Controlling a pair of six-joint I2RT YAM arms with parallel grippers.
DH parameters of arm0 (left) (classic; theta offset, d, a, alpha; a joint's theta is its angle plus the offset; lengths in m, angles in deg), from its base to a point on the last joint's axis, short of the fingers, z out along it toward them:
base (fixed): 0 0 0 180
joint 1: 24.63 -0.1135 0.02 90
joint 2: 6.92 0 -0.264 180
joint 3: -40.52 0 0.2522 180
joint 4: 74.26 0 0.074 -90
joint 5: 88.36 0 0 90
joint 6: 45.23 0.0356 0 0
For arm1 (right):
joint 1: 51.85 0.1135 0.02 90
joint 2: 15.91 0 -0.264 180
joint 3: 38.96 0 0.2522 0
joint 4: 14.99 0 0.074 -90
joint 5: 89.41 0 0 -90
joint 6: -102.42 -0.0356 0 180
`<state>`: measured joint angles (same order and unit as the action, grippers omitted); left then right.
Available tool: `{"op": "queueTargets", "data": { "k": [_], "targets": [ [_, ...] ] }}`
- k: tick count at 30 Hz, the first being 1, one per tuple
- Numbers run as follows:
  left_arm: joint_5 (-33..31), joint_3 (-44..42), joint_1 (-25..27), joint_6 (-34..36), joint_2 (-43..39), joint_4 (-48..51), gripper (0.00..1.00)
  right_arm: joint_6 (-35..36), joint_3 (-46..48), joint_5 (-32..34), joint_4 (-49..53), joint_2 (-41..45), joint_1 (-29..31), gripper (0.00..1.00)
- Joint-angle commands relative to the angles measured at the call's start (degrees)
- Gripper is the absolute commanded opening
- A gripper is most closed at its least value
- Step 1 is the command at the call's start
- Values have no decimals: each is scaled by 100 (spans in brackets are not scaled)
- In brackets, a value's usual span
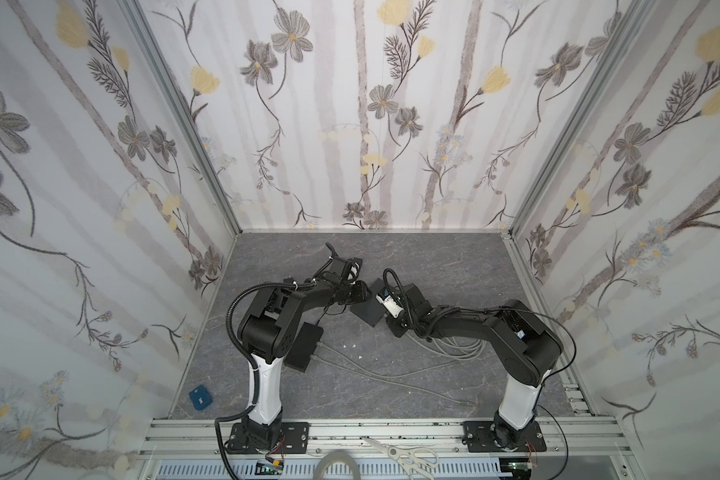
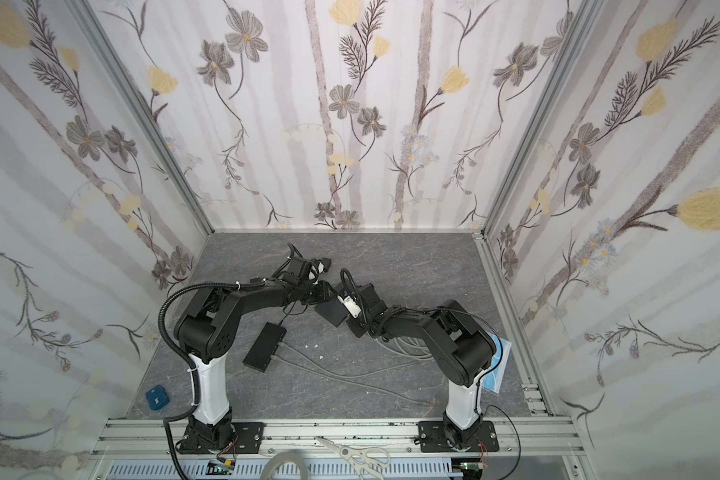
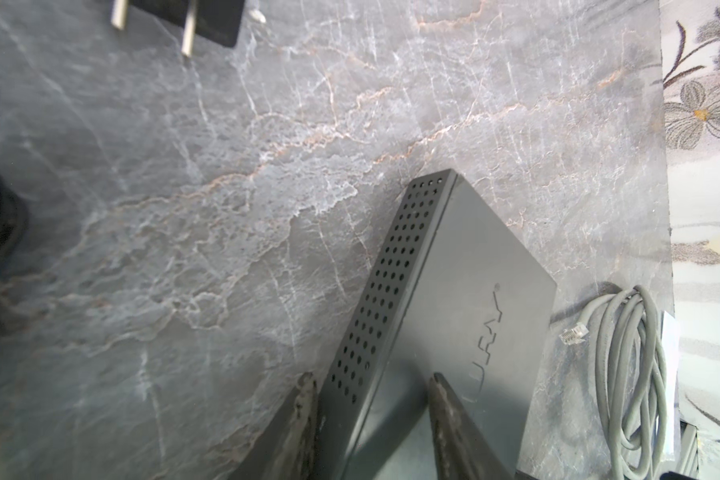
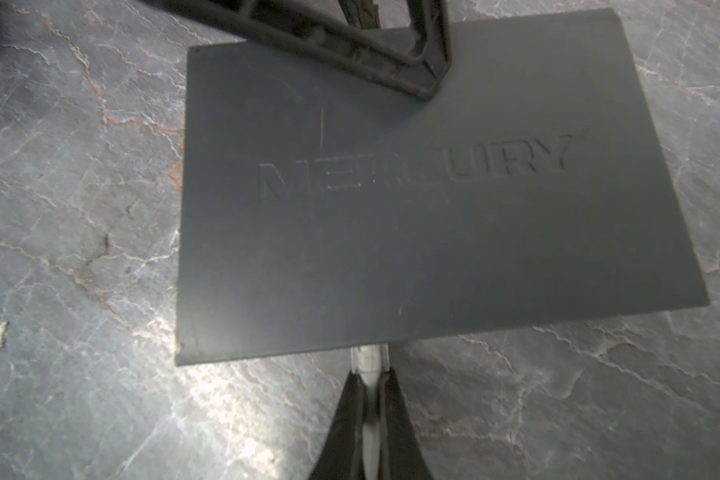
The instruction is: Insert the plug into the switch port
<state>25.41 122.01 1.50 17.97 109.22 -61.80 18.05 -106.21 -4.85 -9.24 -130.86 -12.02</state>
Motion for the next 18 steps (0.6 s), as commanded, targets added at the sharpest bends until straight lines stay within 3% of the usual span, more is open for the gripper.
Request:
{"op": "queueTargets", "data": {
  "k": [1,10,18],
  "targets": [
    [1038,-119,294,-423,156,1155,44,62,-214,-371,-1337,-75,25,0],
    [1076,-117,476,-534,180,1032,43,138,-1061,-523,-911,-352,146,0],
    [1033,-185,485,-486,146,1069,43,-245,-844,-522,-1120,-290,-84,0]
  ]
}}
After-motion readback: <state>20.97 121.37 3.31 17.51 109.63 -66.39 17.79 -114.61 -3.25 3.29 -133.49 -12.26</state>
